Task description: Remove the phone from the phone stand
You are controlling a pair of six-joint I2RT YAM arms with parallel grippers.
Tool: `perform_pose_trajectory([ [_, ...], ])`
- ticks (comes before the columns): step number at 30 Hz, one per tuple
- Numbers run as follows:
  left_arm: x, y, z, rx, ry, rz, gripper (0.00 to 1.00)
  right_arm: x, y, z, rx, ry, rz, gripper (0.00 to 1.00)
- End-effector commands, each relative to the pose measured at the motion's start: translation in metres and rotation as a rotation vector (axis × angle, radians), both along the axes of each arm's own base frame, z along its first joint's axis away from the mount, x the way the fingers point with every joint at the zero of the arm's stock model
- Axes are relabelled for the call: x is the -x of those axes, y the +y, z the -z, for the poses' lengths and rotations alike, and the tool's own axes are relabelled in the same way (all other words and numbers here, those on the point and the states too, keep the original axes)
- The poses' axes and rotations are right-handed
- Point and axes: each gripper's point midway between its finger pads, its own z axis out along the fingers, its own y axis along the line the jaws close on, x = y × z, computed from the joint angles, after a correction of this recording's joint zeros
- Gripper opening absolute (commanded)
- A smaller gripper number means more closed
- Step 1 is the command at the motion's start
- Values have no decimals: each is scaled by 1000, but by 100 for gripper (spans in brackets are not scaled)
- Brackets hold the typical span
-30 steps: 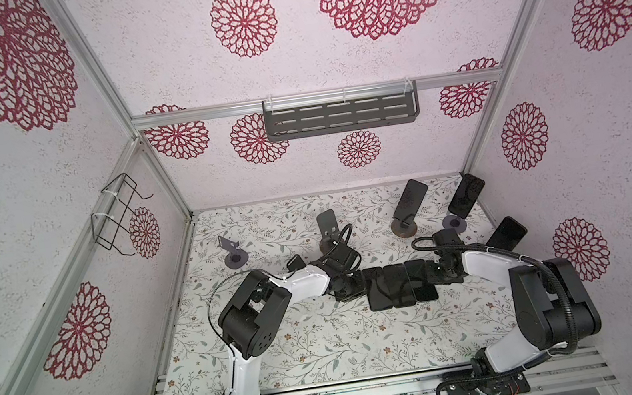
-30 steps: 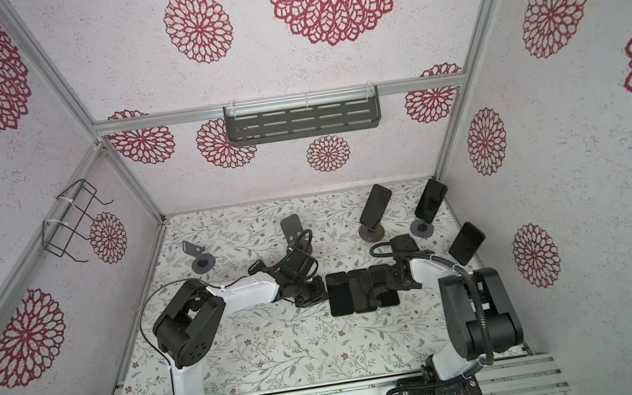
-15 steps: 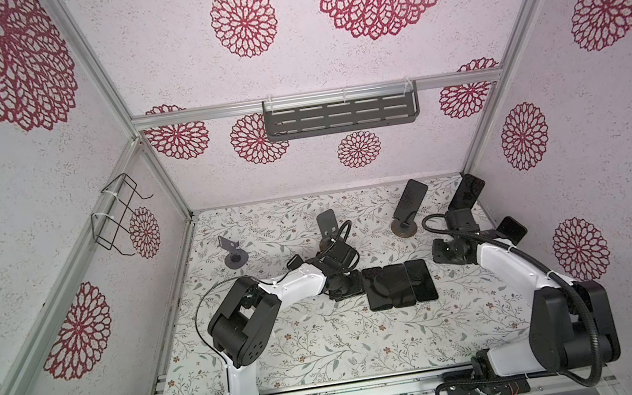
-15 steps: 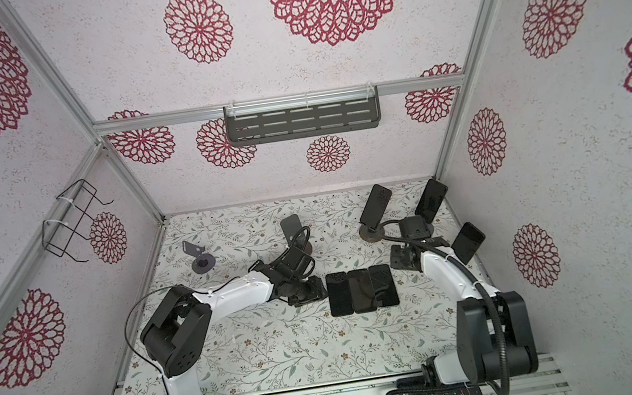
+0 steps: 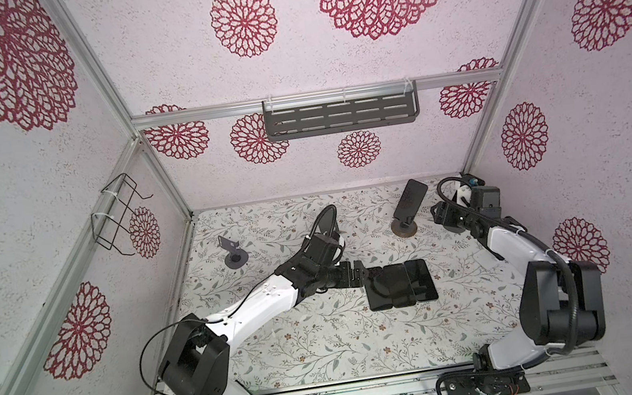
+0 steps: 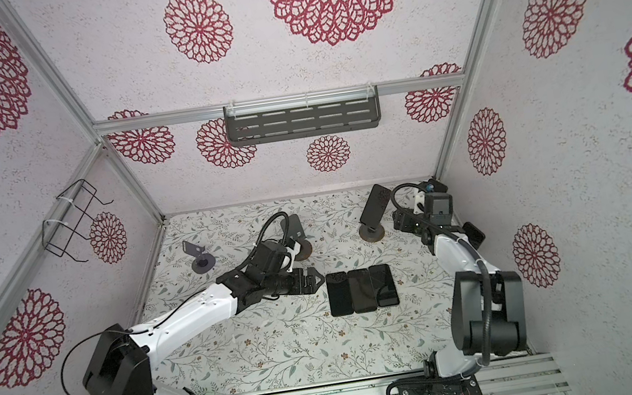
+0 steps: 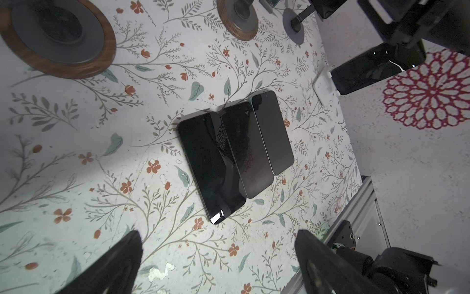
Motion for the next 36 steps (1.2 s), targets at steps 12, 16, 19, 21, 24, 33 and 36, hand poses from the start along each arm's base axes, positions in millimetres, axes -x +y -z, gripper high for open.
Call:
perform_pose_trajectory([
  [12,3,16,-13,107,-86,-71,98,-69,35,-21,-180,-165,-198,69],
  [16,3,16,-12,110,-83,-78,98,-72,35,-19,-184,-166,-200,67],
  [19,2,14,-11,118,-78,-78,98,-74,37,-21,-191,-177,-215,61],
  [21,1,13,-10,121,-72,-76,98,-75,38,-21,-194,-178,-224,56],
  [24,1,11,-8,121,-66,-75,98,-76,38,-21,-192,-174,-222,48],
  [33,3,12,-11,135,-67,-80,98,-76,33,-28,-183,-175,-205,22],
  [36,3,12,-13,140,-69,-81,98,-75,33,-37,-175,-190,-207,18],
])
